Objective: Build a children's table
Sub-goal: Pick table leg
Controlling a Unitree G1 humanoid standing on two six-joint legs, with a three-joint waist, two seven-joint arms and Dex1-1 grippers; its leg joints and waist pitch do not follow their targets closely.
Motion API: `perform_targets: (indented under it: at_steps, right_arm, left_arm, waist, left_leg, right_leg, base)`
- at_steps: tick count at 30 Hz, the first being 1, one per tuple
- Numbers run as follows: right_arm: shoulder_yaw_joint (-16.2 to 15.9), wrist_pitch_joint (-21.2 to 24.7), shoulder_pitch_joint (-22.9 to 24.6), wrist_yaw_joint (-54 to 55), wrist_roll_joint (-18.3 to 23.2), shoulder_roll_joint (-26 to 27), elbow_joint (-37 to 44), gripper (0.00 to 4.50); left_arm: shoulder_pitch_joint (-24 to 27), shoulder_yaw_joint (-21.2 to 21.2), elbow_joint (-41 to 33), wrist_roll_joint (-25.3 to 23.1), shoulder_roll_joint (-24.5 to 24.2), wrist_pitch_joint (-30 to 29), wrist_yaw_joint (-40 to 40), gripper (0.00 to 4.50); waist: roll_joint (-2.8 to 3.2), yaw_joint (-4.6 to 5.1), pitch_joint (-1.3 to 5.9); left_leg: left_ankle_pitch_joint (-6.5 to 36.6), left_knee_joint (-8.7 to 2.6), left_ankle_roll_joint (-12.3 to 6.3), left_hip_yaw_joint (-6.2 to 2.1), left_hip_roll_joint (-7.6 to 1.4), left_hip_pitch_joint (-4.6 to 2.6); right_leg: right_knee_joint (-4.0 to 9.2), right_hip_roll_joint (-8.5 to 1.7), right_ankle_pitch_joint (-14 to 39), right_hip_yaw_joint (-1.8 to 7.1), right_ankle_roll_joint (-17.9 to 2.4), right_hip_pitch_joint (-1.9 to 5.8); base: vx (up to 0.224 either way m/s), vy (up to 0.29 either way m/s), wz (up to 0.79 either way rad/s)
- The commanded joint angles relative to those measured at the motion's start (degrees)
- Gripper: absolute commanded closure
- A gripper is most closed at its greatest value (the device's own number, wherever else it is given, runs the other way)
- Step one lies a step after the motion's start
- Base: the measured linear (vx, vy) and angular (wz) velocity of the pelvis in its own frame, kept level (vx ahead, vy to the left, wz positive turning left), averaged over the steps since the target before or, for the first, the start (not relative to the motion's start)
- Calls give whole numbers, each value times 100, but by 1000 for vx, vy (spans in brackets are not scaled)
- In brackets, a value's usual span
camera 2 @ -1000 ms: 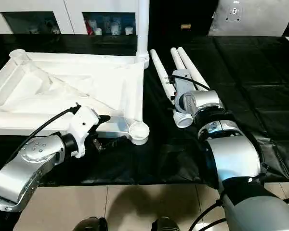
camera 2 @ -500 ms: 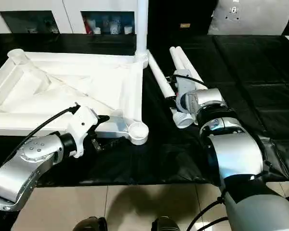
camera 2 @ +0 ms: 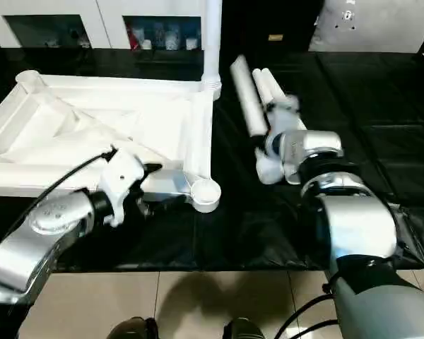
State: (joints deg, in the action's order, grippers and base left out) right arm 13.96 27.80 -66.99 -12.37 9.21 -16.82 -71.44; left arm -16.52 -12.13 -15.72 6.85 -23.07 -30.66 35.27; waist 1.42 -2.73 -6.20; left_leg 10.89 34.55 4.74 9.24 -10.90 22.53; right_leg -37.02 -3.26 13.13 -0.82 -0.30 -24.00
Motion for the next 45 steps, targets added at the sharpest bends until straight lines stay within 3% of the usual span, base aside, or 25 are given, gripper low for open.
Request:
perform_targets:
  at_steps: [1,2,4,8,9,11,13,14,15,18,20,26,29,37,41,45]
  right_arm:
    - [235,-370,42,-63,269,-16,380,266]
    - [364,-537,160,-179,388,32,664,266]
    - [289,-338,352,-436,366,55,1129,266]
    - [716,-154,1064,-674,1013,279,2816,267]
    - [771,-212,1248,-766,1181,349,3214,267]
    - [912,-255,1943,-1439,1927,557,4446,267]
    - [880,-190,2210,-1760,2193,585,4840,267]
    - [790,-78,2702,-2311,2632,601,5421,268]
    - [810,18,2833,-2447,2766,618,5579,268]
    - [905,555,3368,-2955,3327,684,6257,268]
    - [836,806,3626,-3204,3587,681,6559,268]
    - [415,1015,4043,-3450,3843,623,7060,268]
    - [319,1114,4137,-3491,3885,626,7197,268]
    - [-5,1237,4373,-3625,3851,596,7486,268]
    - [-155,1283,4528,-3696,3941,602,7551,268]
    - [-210,1340,4603,-3743,3978,606,7571,268]
  left_arm:
    - [-65,43,118,-67,30,96,-82,0]
    - [-123,65,194,-102,77,149,-160,0]
    - [-201,106,288,-120,147,207,-251,0]
    - [-481,409,548,78,492,142,-562,0]
    - [-549,482,595,145,570,109,-614,0]
    - [-851,853,783,557,953,61,-781,0]
    - [-974,978,858,707,1079,67,-820,0]
    - [-1241,1211,989,1043,1314,-9,-875,0]
    - [-1332,1256,1026,1137,1371,-13,-859,0]
    - [-1824,1553,1198,1638,1712,-182,-876,0]
    - [-2125,1725,1262,2013,1899,-435,-845,0]
    - [-2589,2144,1401,2977,2349,-1013,-978,0]
    - [-2707,2246,1440,3240,2489,-1140,-1040,0]
    - [-2703,2123,1416,3441,2548,-1465,-944,0]
    - [-2545,2220,1152,4149,2556,-1690,-589,19]
    - [-2471,2283,1047,4368,2534,-1794,-384,47]
  waist:
    - [17,-34,519]
    - [14,-43,531]
    - [17,-56,559]
    - [7,-126,610]
    - [-6,-137,583]
    - [-10,-184,625]
    - [-18,-250,619]
    - [-20,-263,632]
    - [-16,-286,621]
    - [-85,-321,618]
    - [-81,-336,605]
    - [-107,-321,579]
    - [-109,-329,584]
    - [-118,-348,594]
    - [-120,-374,617]
    - [-119,-381,632]
  left_leg:
    - [-206,-240,-699,59,-111,-66]
    - [-258,-234,-750,59,-105,-57]
    - [-394,-215,-813,51,-96,-60]
    - [-554,-194,-841,43,-102,-81]
    - [-530,-209,-839,49,-90,-65]
    - [-523,-187,-851,51,-103,-80]
    - [-441,-195,-851,49,-108,-83]
    - [-420,-201,-842,34,-127,-85]
    - [-368,-193,-845,52,-112,-95]
    - [-327,-205,-816,39,-118,-73]
    - [-281,-205,-799,38,-104,-62]
    - [12,-234,-617,26,-102,-42]
    - [117,-241,-542,24,-100,-55]
    - [188,-257,-451,16,-100,-36]
    - [132,-241,-425,24,-85,-20]
    - [132,-237,-467,22,-92,-31]
  right_leg:
    - [247,-289,-1573,149,-1988,416]
    - [236,-282,-1691,147,-1983,427]
    - [213,-266,-1852,137,-1983,436]
    - [187,-260,-2084,137,-1941,450]
    - [204,-251,-2054,142,-1902,457]
    - [189,-260,-2160,150,-1859,463]
    - [204,-251,-2087,152,-1826,462]
    - [196,-268,-1967,142,-1853,447]
    - [216,-256,-1899,148,-1830,442]
    - [230,-289,-1563,151,-1828,455]
    - [256,-296,-1325,146,-1806,440]
    - [354,-334,-443,140,-1628,427]
    - [390,-328,-166,141,-1523,409]
    - [426,-332,110,139,-1305,389]
    - [403,-332,12,136,-1342,393]
    - [404,-324,-63,131,-1327,384]
  base:
    - [0,0,0]
    - [0,0,0]
    - [0,0,0]
    - [0,0,0]
    - [0,0,0]
    - [0,0,0]
    - [0,0,0]
    - [0,0,0]
    - [0,0,0]
    - [0,0,0]
    - [0,0,0]
    - [0,0,0]
    - [0,0,0]
    - [0,0,0]
    - [0,0,0]
    - [0,0,0]
